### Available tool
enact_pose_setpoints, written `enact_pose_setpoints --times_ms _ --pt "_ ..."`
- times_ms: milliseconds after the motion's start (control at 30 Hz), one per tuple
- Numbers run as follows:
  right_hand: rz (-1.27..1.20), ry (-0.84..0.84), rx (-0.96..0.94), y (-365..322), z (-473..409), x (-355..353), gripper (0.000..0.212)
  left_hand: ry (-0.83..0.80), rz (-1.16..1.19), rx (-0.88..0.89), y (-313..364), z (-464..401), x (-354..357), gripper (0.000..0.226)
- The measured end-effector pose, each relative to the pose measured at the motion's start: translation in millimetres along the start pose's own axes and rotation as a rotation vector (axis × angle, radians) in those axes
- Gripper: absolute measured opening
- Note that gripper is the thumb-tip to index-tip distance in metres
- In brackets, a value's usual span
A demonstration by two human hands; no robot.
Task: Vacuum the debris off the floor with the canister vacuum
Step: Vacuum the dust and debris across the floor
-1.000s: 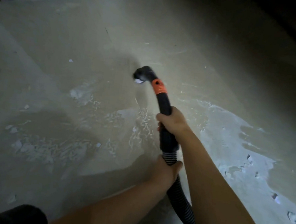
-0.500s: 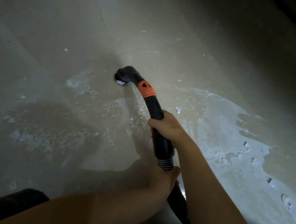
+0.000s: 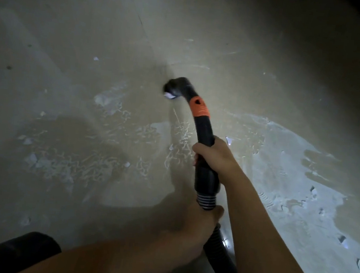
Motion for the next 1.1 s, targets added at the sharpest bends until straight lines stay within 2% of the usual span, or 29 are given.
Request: enact_pose_setpoints --times_ms 67,133,200,300,400,533,600,633,700,767,833,900,1100 --pt "-0.005 0.011 -0.031 -6.0 -8.5 -10.4 0.008 -0.002 -0.034 -0.01 8.7 -9.1 6.0 0.015" --pt "-0.174 0.183 -0.061 -7.7 -17.4 -43.1 0.01 -0.083 -0.027 -0.103 15.0 -25.8 17.3 0.008" --pt "-0.365 0.365 -0.056 -6.0 -25.9 -75.5 0.01 -0.128 -0.061 -0.085 38.8 -49.1 15.5 0.01" --pt "-0.428 0.463 -0.023 -12.9 -51.4 -90.7 0.009 -0.113 -0.129 -0.02 74.4 -78.4 -9.4 0.014" --pt "-0.314 0.371 -0.058 -39.1 -82.4 -54.4 0.012 -0.008 -0.051 -0.01 71.5 -87.4 -37.5 0.013" --pt "0.117 -0.057 -0.106 -66.8 -95.9 37.4 0.012 0.191 0.123 0.0 40.3 -79.2 -54.2 0.024" --pt "0.207 -0.179 -0.107 -67.0 -91.1 52.8 0.012 0.17 0.133 0.021 36.1 -79.4 -46.0 0.022" --pt "0.193 -0.155 -0.114 -66.2 -89.3 44.8 0.011 0.12 0.119 0.027 37.5 -80.2 -38.5 0.016" --pt "0.032 0.005 -0.115 -57.2 -87.9 10.3 0.013 0.003 0.094 -0.012 37.6 -80.6 -25.4 0.012" --pt "-0.192 0.2 -0.097 -43.0 -83.3 -26.6 0.014 -0.019 0.09 -0.052 41.8 -80.3 -24.9 0.011" --pt "-0.253 0.302 -0.067 -35.9 -82.1 -38.5 0.012 0.007 0.096 -0.048 49.9 -79.3 -35.7 0.014" --pt "-0.218 0.265 -0.079 -43.0 -89.7 -18.2 0.01 0.059 0.115 -0.046 51.4 -74.9 -55.5 0.014" --pt "-0.015 -0.009 -0.138 -85.9 -127.2 109.4 0.014 0.315 0.176 -0.099 45.0 -58.8 -141.2 0.018"
Point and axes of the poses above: each hand's wrist, its own z-axis away from the middle knuckle, its own x-axis out of the palm, y = z × x, the point moved 10 cm from there along -z, towards the middle knuckle, and after that the axes turned 10 degrees about -y, right-handed, at the moved point
